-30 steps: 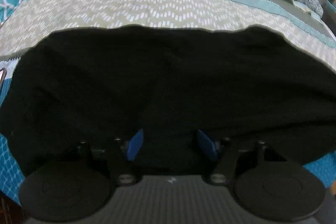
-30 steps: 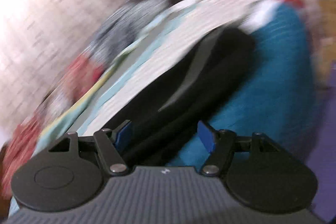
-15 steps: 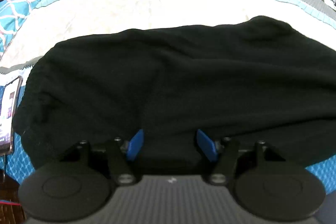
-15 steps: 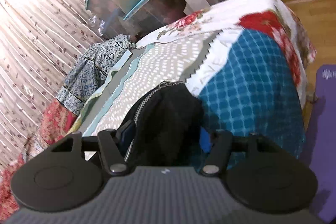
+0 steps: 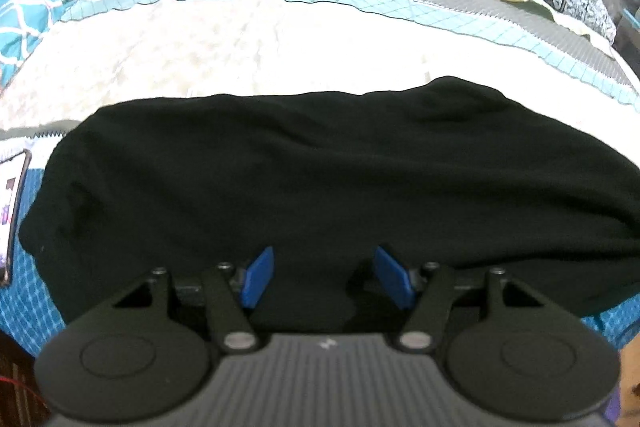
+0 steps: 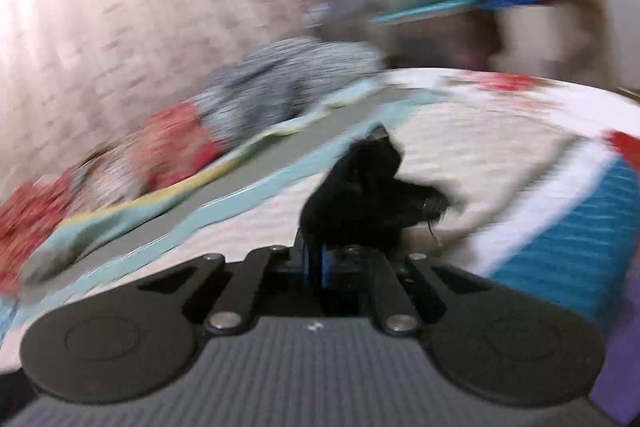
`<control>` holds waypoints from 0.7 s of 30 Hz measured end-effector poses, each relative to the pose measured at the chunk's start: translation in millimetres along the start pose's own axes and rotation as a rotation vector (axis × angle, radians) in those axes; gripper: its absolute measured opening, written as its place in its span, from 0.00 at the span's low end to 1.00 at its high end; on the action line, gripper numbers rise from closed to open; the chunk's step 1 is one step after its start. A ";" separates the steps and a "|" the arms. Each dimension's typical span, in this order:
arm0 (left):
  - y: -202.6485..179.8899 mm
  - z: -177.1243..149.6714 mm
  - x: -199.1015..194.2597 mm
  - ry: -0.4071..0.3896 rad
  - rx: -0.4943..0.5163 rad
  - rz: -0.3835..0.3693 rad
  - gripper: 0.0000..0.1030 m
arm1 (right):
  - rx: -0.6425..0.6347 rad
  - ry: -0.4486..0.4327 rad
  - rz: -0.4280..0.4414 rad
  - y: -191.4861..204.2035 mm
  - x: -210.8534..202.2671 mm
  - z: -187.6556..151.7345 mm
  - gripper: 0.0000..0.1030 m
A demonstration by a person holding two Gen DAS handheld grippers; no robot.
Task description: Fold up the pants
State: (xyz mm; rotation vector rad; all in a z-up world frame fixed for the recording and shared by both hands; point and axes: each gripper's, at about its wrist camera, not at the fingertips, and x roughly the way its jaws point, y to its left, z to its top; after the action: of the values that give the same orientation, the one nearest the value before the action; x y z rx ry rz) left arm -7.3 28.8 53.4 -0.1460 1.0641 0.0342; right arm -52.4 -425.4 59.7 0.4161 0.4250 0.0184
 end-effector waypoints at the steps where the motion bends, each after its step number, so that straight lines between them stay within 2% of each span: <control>1: 1.1 -1.3 -0.4 -0.002 -0.004 -0.008 0.57 | -0.051 0.037 0.039 17.1 6.6 -7.1 0.08; 3: 3.9 -5.0 -1.6 0.000 -0.008 -0.023 0.57 | -0.204 0.132 0.100 58.6 21.5 -33.7 0.08; 5: 7.6 -9.2 -2.2 0.006 -0.013 -0.031 0.57 | -0.292 0.233 0.144 85.2 35.4 -62.1 0.08; 7: 11.1 -13.5 -1.8 0.012 -0.014 -0.045 0.57 | -0.367 0.358 0.146 102.3 50.9 -90.6 0.13; 10: 14.3 -19.4 -4.0 0.008 -0.004 -0.067 0.59 | -0.481 0.335 0.086 115.4 45.2 -104.5 0.13; 13: 15.3 -21.9 -2.7 -0.002 0.006 -0.085 0.62 | -0.463 0.349 0.094 109.9 35.2 -93.6 0.18; 15: 13.7 -23.3 -2.2 -0.012 0.016 -0.091 0.63 | -0.432 0.353 0.131 102.2 28.4 -86.4 0.40; 21: 7.9 -26.9 4.0 -0.024 0.059 -0.078 0.63 | -0.396 0.320 0.149 106.5 11.4 -78.7 0.40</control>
State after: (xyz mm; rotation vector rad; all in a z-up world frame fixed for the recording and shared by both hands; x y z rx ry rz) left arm -29.5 32.8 36.2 -0.1334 1.0339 -0.0661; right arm -66.4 -296.1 32.1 0.0506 0.6890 0.3121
